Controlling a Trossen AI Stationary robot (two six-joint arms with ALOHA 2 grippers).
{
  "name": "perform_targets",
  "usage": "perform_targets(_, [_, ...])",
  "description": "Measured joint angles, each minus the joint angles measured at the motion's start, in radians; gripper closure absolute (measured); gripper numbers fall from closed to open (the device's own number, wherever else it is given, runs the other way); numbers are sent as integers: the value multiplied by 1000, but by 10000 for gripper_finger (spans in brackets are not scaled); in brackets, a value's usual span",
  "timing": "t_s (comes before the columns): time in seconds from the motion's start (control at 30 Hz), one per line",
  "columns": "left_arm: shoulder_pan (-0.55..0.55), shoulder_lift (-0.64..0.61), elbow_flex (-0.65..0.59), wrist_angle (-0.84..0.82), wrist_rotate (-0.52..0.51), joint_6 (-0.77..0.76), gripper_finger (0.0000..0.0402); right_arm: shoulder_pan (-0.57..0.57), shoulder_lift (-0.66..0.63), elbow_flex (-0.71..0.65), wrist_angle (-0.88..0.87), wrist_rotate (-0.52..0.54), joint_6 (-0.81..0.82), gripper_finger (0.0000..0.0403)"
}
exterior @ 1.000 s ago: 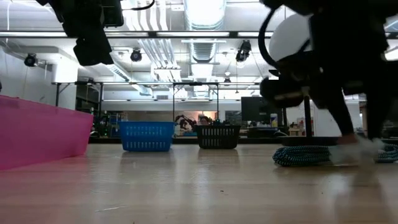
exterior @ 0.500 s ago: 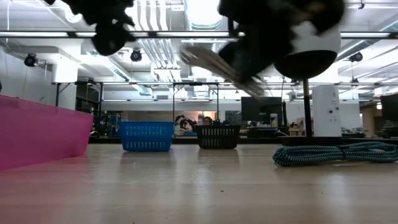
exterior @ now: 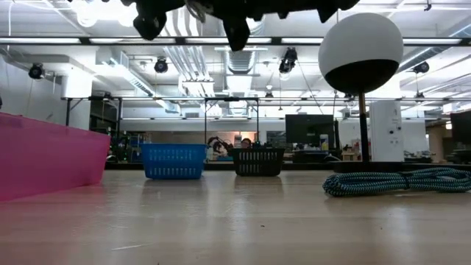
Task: Pick and place items into bin
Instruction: Put the white charger cable into the pink bin
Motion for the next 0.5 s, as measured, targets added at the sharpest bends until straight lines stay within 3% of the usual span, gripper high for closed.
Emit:
perform_targets(0.23, [0, -31, -1, 34, 13, 40, 264, 9, 0, -3, 219, 4, 2, 385])
perform_targets(0.5, [0, -46, -2, 150, 90, 36, 264, 8, 0, 3, 356, 179, 22, 385])
